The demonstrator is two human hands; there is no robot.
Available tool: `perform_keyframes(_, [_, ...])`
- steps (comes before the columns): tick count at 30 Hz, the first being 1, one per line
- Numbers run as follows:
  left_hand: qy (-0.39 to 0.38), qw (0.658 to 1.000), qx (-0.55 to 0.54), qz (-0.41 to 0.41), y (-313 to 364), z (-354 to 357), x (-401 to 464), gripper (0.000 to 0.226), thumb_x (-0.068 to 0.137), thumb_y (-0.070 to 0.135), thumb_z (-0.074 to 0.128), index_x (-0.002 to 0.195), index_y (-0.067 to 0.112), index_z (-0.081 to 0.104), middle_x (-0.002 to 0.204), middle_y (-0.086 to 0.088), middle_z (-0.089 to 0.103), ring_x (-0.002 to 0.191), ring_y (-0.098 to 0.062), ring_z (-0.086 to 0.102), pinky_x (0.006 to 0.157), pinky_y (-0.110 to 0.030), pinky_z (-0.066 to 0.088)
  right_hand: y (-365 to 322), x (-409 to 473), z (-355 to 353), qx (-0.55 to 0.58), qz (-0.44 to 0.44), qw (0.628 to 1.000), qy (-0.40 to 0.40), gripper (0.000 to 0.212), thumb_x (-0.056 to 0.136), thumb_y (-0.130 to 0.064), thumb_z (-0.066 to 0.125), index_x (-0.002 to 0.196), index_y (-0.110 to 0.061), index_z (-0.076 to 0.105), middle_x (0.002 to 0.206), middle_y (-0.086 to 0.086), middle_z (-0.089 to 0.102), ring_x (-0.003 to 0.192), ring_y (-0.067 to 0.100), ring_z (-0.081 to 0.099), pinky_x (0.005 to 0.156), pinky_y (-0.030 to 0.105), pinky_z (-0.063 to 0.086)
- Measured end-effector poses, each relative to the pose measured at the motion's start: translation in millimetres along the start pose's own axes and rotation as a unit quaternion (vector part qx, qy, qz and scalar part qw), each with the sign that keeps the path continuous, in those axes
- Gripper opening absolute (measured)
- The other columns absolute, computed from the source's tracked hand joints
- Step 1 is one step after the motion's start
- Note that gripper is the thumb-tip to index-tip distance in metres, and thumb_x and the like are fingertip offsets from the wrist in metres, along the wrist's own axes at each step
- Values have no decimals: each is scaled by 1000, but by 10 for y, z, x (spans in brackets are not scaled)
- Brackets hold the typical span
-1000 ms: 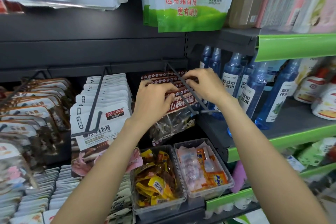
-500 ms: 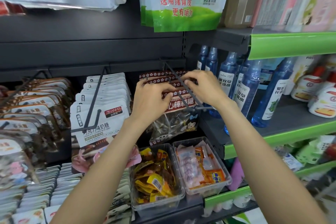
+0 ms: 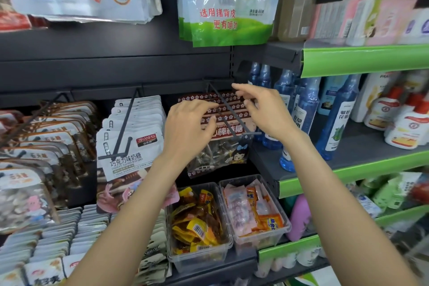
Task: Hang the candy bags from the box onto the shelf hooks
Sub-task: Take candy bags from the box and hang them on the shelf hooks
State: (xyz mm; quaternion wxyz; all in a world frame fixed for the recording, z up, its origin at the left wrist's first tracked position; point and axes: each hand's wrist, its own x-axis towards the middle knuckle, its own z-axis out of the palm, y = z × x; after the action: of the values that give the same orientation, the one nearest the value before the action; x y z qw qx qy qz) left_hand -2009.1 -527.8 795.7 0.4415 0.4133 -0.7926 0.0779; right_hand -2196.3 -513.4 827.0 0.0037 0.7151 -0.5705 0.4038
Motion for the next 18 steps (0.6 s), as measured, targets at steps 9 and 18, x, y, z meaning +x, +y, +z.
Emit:
perform_keyframes(9, [184, 979, -57, 67, 215, -814, -455, 22, 94, 17, 53, 107, 11, 69, 91, 13, 62, 83, 1, 55, 75, -12, 45, -485, -341, -328, 67, -125, 981, 130, 30, 93, -8, 53, 120, -18, 65, 104, -7, 69, 97, 4, 64, 87, 34, 54])
perform_keyframes(18, [74, 996, -25, -43, -467, -1981, -749, 17, 93, 25, 53, 101, 22, 67, 93, 16, 67, 88, -3, 62, 80, -23, 47, -1148, -475, 150, 94, -198, 971, 99, 20, 94, -14, 53, 108, -15, 67, 97, -4, 70, 84, 13, 66, 75, 40, 56])
